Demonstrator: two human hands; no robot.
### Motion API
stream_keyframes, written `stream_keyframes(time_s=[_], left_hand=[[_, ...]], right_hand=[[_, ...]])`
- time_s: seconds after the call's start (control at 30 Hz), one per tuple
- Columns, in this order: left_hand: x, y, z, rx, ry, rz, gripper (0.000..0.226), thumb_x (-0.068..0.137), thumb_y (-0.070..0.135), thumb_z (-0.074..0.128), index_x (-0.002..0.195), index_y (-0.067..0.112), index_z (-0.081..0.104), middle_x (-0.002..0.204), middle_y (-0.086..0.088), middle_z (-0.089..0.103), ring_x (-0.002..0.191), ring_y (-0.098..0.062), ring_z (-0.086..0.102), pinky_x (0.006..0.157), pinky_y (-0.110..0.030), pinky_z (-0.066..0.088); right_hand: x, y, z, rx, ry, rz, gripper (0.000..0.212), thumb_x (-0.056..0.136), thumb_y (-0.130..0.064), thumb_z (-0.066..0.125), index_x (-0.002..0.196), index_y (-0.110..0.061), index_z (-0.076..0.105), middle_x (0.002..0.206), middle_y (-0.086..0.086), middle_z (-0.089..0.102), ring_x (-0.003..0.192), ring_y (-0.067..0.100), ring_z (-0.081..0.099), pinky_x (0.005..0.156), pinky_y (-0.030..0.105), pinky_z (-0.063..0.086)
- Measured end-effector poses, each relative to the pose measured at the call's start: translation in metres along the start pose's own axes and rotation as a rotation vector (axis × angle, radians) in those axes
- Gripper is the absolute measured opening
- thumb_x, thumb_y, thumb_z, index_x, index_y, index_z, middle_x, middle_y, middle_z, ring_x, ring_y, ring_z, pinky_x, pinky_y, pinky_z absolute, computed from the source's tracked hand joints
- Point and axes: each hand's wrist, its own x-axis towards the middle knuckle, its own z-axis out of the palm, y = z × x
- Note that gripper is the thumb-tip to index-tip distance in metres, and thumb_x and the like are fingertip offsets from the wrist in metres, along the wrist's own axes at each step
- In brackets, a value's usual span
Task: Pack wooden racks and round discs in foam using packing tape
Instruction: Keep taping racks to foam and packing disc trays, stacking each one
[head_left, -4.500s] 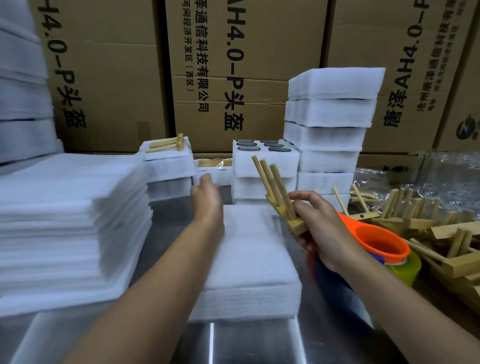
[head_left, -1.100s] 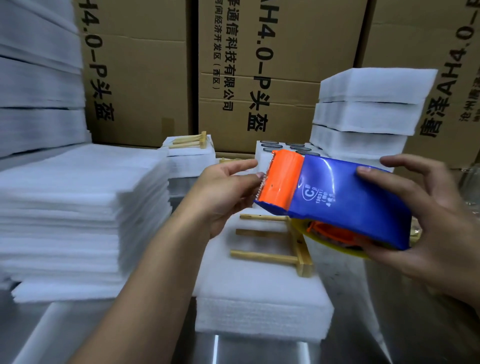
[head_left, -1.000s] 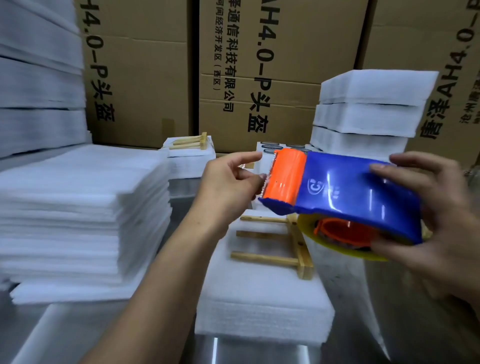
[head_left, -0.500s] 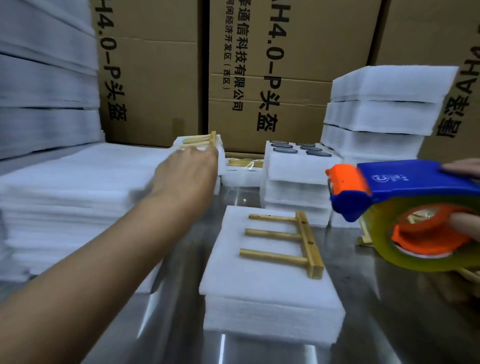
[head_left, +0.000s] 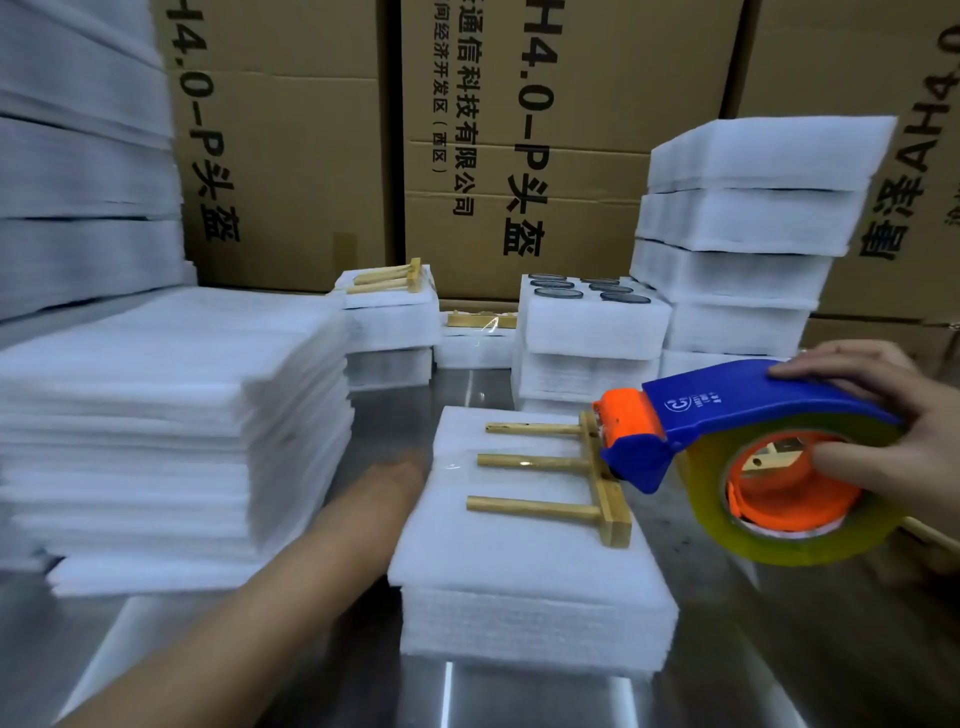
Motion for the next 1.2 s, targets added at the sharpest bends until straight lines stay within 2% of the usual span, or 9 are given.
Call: stream_keyframes(time_s=[0.17,0.33,0.43,0.5,0.6,0.7,0.87,1.03,1.2], left_hand=[[-0.006,-0.006,0.021,0.108,-0.007,-0.002,0.031,0.093,0.037,0.046,0.115,0.017,0.036,0.12,-0.002,0.049,0.109,-0.02,0.05,0.076,-0.028,0.038],[0.006,-0.013,0.0,0.142,-0.008,0.017,0.032,0.094,0.03,0.047,0.123,0.015,0.053,0.125,-0.004,0.056,0.112,-0.02,0.054,0.088,-0.026,0.043],[0.013,-0.002,-0.035,-0.012,0.351,-0.002,0.031,0.089,0.025,0.055,0.118,0.014,0.057,0.116,-0.005,0.061,0.109,-0.026,0.057,0.087,-0.029,0.044],[0.015,0.025,-0.042,-0.236,0.51,0.118,0.039,0.094,0.028,0.05,0.132,0.018,0.049,0.132,-0.005,0.053,0.124,-0.025,0.047,0.096,-0.03,0.036],[0.016,0.073,-0.021,-0.115,0.19,0.398,0.054,0.1,0.043,0.019,0.15,0.023,0.016,0.159,0.001,0.009,0.146,-0.012,0.002,0.114,-0.032,-0.002],[0.025,0.08,-0.001,-0.03,-0.072,0.349,0.056,0.1,0.045,0.006,0.151,0.025,0.002,0.159,0.003,-0.009,0.144,-0.009,-0.012,0.117,-0.036,-0.007],[0.03,0.077,0.0,-0.066,-0.114,0.316,0.059,0.1,0.046,0.007,0.151,0.019,-0.003,0.158,0.004,-0.013,0.143,-0.007,-0.014,0.117,-0.033,-0.005],[0.029,0.077,-0.001,-0.055,-0.121,0.309,0.059,0.1,0.045,0.007,0.151,0.018,-0.004,0.158,0.003,-0.013,0.143,-0.008,-0.014,0.118,-0.033,-0.005],[0.029,0.076,-0.001,-0.079,-0.122,0.307,0.058,0.1,0.045,0.008,0.151,0.018,-0.004,0.158,0.004,-0.013,0.143,-0.007,-0.013,0.117,-0.033,-0.006]], right_hand=[[0.0,-0.002,0.001,0.07,-0.044,0.033,0.082,0.065,0.023,0.067,0.092,-0.054,0.068,0.111,-0.018,0.047,0.097,-0.009,0.058,0.076,0.006,0.049],[-0.002,-0.007,0.003,0.12,-0.074,0.076,0.078,0.069,0.024,0.063,0.088,-0.051,0.069,0.109,-0.017,0.047,0.091,-0.013,0.059,0.074,0.016,0.051],[-0.001,-0.007,0.003,0.126,-0.081,0.071,0.072,0.069,0.026,0.062,0.093,-0.041,0.069,0.105,-0.02,0.049,0.092,-0.014,0.058,0.074,0.004,0.048],[-0.002,-0.006,0.002,0.131,-0.104,0.07,0.072,0.069,0.025,0.063,0.091,-0.044,0.069,0.102,-0.024,0.05,0.092,-0.013,0.058,0.074,0.004,0.047],[-0.002,-0.008,0.002,0.09,-0.16,0.049,0.065,0.062,0.0,0.073,0.094,-0.055,0.066,0.115,-0.018,0.048,0.101,-0.017,0.051,0.078,0.001,0.042],[-0.005,-0.004,0.001,0.052,-0.255,0.101,0.066,0.057,-0.015,0.066,0.102,-0.063,0.06,0.131,-0.024,0.038,0.108,-0.024,0.042,0.078,0.006,0.042],[-0.021,0.01,-0.004,0.025,-0.301,0.157,0.087,0.074,0.013,0.067,0.11,-0.065,0.055,0.137,-0.028,0.031,0.11,-0.022,0.043,0.073,0.008,0.047],[-0.035,0.007,-0.023,-0.095,-0.242,0.148,0.077,0.067,-0.015,0.07,0.114,-0.071,0.046,0.133,-0.031,0.029,0.115,-0.024,0.034,0.082,0.016,0.042],[-0.036,0.007,-0.026,-0.188,-0.19,0.172,0.086,0.074,0.0,0.071,0.109,-0.075,0.045,0.127,-0.028,0.03,0.113,-0.021,0.032,0.083,0.018,0.039]])
